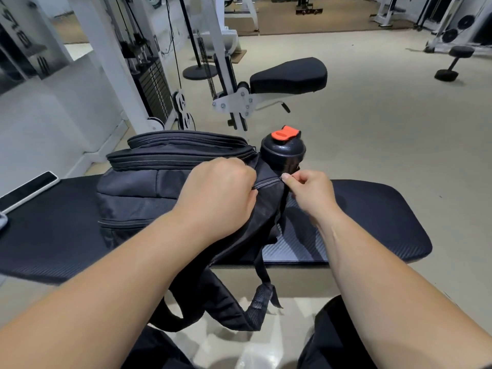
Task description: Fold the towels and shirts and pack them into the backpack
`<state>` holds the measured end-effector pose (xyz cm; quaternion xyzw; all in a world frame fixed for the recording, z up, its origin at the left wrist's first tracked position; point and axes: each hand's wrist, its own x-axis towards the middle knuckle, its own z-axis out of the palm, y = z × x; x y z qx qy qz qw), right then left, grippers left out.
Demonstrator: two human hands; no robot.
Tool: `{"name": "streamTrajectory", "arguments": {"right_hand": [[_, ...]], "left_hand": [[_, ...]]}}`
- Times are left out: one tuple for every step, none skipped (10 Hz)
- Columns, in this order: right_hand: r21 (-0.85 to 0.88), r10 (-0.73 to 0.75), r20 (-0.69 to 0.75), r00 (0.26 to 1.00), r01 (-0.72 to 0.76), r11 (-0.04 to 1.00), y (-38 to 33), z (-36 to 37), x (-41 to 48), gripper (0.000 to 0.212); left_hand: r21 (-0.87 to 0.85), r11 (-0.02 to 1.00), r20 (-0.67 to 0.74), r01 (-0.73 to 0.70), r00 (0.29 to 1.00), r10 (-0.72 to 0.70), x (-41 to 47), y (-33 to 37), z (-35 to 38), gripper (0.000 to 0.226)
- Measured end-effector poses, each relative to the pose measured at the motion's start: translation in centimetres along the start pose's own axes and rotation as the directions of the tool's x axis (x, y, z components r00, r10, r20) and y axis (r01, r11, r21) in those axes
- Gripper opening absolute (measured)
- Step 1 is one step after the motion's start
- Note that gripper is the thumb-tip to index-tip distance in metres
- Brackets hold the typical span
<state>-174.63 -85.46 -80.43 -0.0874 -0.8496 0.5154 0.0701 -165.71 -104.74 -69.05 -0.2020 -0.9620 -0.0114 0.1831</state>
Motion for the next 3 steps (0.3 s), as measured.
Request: {"name": "streamTrajectory", "arguments": {"right_hand": [[-0.008,0.056,0.000,0.998,-0.056,0.998,0.05,0.26,-0.27,0.038],[-0.037,0.032,0.008,0.999,-0.031,0.999,0.15,0.25,-0.35,0.040],[-0.088,0.027,-0.007,1.000,-0.027,0.996,-0.61,-0.49,-0.85,0.038]], "left_hand": [[-0.001,0.999,0.035,0.047,0.998,-0.047,-0.05,0.63,1.06,0.022],[-0.013,0.997,0.086,0.073,0.994,-0.071,-0.35,0.96,1.03,0.030],[-0.104,0.986,0.058,0.130,0.991,-0.125,-0.18,0.37,0.14,0.038]]}}
